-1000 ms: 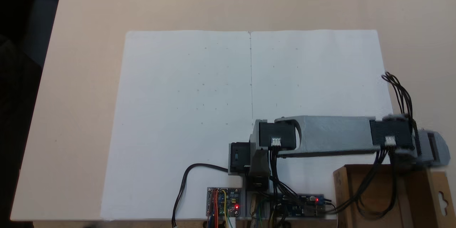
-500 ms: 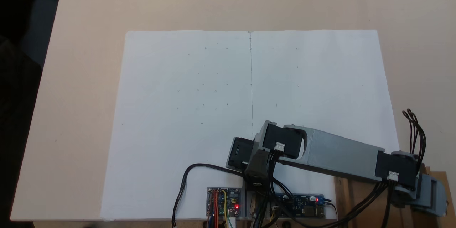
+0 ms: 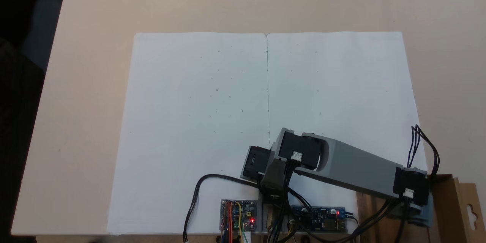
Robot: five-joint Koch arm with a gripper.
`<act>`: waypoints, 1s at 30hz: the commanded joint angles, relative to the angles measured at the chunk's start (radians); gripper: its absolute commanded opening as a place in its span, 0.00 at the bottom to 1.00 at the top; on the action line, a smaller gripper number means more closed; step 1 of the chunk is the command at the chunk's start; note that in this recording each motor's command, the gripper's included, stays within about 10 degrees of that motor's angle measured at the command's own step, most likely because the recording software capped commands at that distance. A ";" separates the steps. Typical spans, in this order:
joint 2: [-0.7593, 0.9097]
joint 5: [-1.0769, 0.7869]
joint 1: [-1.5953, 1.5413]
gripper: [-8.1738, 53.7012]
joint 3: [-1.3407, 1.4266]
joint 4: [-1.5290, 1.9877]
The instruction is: Grasp a green dice and put it in the bin.
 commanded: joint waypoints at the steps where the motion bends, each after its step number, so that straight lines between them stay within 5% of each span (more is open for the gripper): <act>1: 0.057 -0.089 0.008 0.32 -0.025 -0.009; 2: 0.057 -0.089 0.008 0.36 -0.025 -0.021; 4: 0.057 -0.089 0.006 0.65 -0.025 -0.023; 8: 0.057 -0.084 0.006 0.83 -0.025 -0.049; 30: 0.195 0.227 -0.489 0.83 -0.325 -0.284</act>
